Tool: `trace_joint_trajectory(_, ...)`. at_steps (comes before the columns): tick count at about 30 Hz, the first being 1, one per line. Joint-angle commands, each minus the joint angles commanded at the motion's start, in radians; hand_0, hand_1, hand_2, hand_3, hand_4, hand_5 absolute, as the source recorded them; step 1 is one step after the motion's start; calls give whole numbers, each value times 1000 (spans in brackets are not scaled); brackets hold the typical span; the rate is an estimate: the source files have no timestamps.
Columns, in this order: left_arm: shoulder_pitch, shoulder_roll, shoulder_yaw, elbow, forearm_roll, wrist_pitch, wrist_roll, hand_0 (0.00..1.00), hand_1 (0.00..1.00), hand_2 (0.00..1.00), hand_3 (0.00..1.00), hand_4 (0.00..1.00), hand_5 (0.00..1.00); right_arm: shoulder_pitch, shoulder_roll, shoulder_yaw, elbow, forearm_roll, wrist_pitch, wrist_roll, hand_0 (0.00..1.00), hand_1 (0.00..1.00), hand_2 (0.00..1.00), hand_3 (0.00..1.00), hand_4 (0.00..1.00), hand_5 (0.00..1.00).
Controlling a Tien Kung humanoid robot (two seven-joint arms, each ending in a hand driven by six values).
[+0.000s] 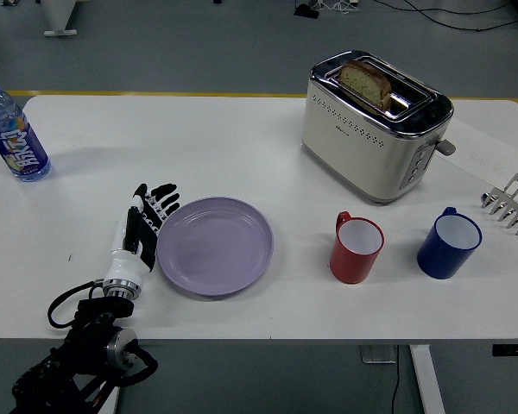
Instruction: Push plate across desktop
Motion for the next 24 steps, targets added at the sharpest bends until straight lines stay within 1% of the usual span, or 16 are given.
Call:
trace_joint_trajectory(11, -31, -4, 87, -4, -37, -9, 5, 754, 764, 767, 606, 511, 998, 6, -2, 1, -2, 2, -1, 4, 670, 625, 703, 583, 280, 170)
trace_joint_trajectory(16, -37, -8, 110, -5, -47, -11, 5, 752, 765, 767, 607, 513, 998, 7, -3, 1, -2, 2, -1, 5, 670, 624, 704, 583, 280, 169)
trace_joint_trajectory(24, -43, -8, 142, -10, -59, -10, 3, 752, 765, 767, 607, 514, 998, 8, -3, 2, -2, 0, -1, 5, 670, 624, 703, 583, 280, 169)
